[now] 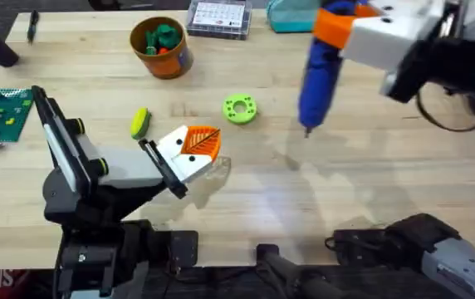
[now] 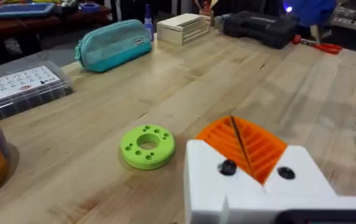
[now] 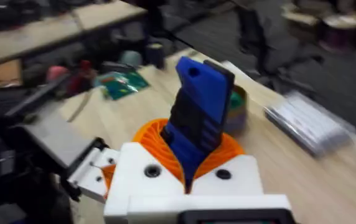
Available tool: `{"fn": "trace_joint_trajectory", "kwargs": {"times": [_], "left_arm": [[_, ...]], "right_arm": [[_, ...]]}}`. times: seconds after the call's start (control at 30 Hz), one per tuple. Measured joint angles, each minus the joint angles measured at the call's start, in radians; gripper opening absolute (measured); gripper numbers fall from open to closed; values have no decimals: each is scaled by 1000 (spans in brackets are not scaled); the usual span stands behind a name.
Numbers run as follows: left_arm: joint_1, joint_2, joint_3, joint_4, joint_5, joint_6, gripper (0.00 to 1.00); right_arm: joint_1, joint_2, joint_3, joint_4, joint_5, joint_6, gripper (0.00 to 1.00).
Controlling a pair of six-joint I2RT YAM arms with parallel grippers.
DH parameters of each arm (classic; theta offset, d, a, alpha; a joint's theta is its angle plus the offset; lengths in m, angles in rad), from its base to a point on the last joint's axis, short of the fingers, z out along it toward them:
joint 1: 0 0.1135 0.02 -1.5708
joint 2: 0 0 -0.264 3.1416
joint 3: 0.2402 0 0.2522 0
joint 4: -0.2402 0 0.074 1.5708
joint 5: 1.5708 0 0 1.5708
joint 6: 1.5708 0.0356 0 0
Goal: Pick up the gripper from the table and insert it into the empty holder that is missing its gripper. Then pick up a screw, insert it into the mounting hole, and use the screwdriver to tighten it. Finally, clean up the table by picking up the vegetable and placing it into the bucket.
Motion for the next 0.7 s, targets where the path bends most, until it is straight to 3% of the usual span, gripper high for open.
{"fn": "trace_joint_trajectory", "kwargs": {"times": [0.33,0.37,0.7], "left_arm": [[0,0,0,0,0,0,5],[0,0,0,0,0,0,5],[0,0,0,0,0,0,5]], "right_arm": [[280,185,-2,439,-57,6,9],[321,230,-2,549,-62,6,9],[428,387,-5,768,-66,6,9]]}}
